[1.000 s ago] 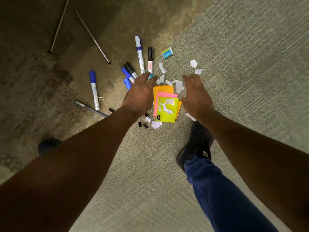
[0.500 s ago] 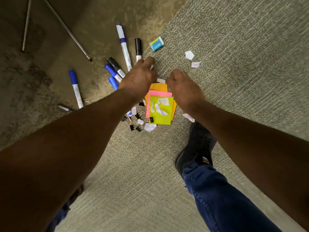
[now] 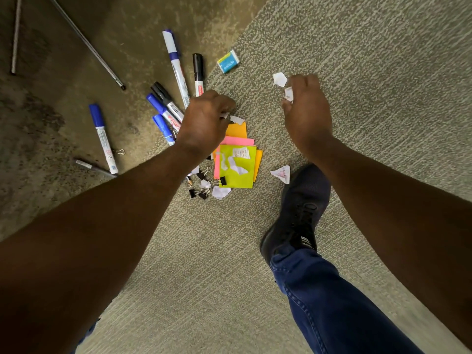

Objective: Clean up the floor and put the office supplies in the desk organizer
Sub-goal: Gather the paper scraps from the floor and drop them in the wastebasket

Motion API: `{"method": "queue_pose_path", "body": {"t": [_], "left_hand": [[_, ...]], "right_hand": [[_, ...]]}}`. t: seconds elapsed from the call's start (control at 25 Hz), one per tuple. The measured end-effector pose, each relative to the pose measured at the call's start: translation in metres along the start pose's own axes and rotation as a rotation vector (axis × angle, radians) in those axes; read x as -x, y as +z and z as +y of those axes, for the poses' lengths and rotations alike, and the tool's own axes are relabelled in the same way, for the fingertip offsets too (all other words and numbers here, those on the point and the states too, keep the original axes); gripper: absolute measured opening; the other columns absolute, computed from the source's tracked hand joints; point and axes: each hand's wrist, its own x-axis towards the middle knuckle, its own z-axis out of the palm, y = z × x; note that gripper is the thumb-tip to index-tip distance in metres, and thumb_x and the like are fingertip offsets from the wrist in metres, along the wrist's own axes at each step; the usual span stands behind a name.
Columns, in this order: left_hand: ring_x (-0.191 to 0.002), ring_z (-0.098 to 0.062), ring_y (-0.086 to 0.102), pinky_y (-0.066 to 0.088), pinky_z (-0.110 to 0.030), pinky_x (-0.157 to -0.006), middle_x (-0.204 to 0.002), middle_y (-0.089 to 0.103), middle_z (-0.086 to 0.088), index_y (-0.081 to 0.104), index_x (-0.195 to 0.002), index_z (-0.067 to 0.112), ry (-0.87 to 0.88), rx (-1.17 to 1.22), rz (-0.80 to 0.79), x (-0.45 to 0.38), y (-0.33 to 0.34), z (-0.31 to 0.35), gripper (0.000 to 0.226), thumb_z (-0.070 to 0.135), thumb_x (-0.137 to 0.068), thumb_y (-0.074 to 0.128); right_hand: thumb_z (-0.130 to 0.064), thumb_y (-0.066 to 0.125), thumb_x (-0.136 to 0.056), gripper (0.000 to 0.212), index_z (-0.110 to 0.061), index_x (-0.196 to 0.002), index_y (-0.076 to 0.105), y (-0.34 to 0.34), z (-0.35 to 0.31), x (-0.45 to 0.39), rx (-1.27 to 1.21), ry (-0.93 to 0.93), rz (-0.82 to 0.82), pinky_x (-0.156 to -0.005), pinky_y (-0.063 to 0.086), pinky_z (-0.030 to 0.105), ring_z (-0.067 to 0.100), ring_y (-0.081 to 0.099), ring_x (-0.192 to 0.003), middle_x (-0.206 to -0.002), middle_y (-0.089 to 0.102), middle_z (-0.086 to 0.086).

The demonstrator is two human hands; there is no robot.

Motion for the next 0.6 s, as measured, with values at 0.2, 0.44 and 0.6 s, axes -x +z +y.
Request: {"method": "queue_pose_path", "body": {"t": [0.2, 0.44, 0.6], "left_hand": [[-0.093, -0.033, 0.059, 0.048, -0.036, -0.076, -0.105, 0.058, -0.02, 0.072, -0.111, 0.009, 0.13, -0.088, -0.175, -0.005, 0.012, 0.016, 0.028, 0.002, -0.092, 0.053], [-0.101, -0.035, 0.052, 0.047, -0.042, -0.078, -0.111, 0.053, -0.018, 0.065, -0.117, 0.008, 0.207, -0.236, -0.26, -0.003, 0.008, 0.008, 0.034, -0.007, -0.089, 0.053], [-0.088, -0.031, 0.06, 0.046, -0.036, -0.074, -0.103, 0.061, -0.016, 0.071, -0.094, 0.002, 0.154, -0.148, -0.217, -0.008, 0.008, 0.005, 0.019, -0.006, -0.086, 0.056]], "right_hand": [[-0.008, 0.052, -0.094, 0.017, -0.005, -0.11, 0.058, -0.002, 0.001, -0.003, 0.002, -0.04, 0.009, -0.072, 0.048, 0.027, 0.019, 0.058, -0.087, -0.118, 0.049, 0.012], [0.0, 0.052, -0.091, 0.036, -0.011, -0.125, 0.048, -0.008, -0.005, -0.012, 0.028, -0.124, -0.023, -0.081, 0.05, 0.038, 0.025, 0.058, -0.096, -0.125, 0.047, 0.012], [0.004, 0.048, -0.091, 0.028, -0.01, -0.115, 0.053, -0.01, -0.007, -0.02, 0.138, -0.183, -0.078, -0.074, 0.051, 0.039, 0.027, 0.057, -0.088, -0.118, 0.047, 0.013]]}}
